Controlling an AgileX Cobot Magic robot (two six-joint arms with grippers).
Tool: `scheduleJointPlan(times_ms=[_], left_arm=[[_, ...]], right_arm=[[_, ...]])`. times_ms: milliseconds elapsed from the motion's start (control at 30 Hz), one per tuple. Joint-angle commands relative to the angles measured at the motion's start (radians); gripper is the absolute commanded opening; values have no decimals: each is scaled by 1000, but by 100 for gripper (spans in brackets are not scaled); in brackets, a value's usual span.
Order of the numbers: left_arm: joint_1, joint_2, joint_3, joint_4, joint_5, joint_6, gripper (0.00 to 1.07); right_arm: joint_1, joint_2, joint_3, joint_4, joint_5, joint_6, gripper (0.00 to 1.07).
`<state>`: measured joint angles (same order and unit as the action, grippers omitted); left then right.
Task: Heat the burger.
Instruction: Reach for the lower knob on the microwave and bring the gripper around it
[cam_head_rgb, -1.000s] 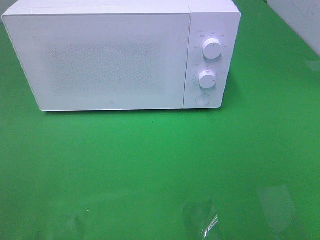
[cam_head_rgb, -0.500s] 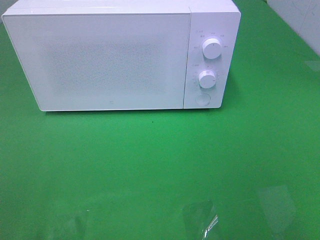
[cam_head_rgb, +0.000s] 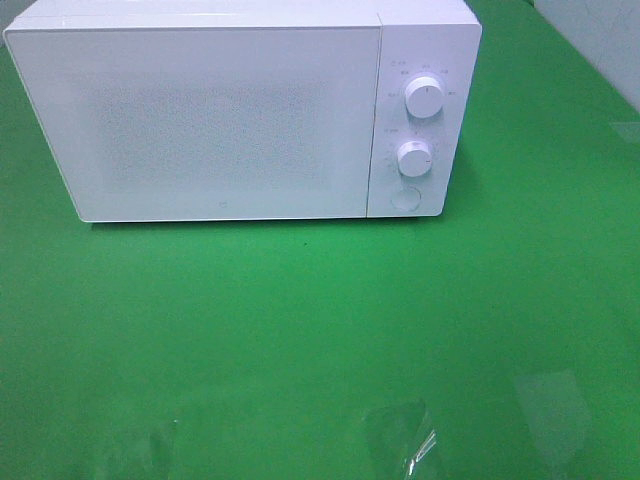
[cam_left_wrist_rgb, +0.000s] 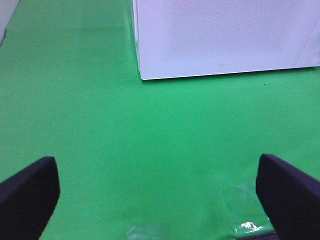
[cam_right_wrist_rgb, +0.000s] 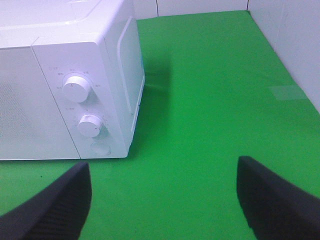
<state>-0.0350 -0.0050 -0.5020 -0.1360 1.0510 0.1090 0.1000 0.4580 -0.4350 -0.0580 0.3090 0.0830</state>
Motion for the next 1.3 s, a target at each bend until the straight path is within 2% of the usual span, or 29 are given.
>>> scheduleJointPlan(times_ms=[33,233,600,800,1133,1267,1300], left_arm=[[3,-20,3,-5,-12,3,100],[3,-20,3,-5,-12,3,100],[3,-20,3,-5,-12,3,100],[3,-20,3,-5,-12,3,100],[3,-20,3,-5,-12,3,100],[3,-20,3,-5,-12,3,100],[3,-20,3,-5,-12,3,100]], right_arm=[[-6,41,3,-3,-58,-6,76],[-6,179,3,-3,-205,-5,76],[-6,337,3,-2,-369,-5,76],[-6,491,3,0,-582,19,76],[-3,676,3,1,-787,-7,76],[-3,725,3,28,-849,-43,76],[-3,757,14,73,-909,-76,76]])
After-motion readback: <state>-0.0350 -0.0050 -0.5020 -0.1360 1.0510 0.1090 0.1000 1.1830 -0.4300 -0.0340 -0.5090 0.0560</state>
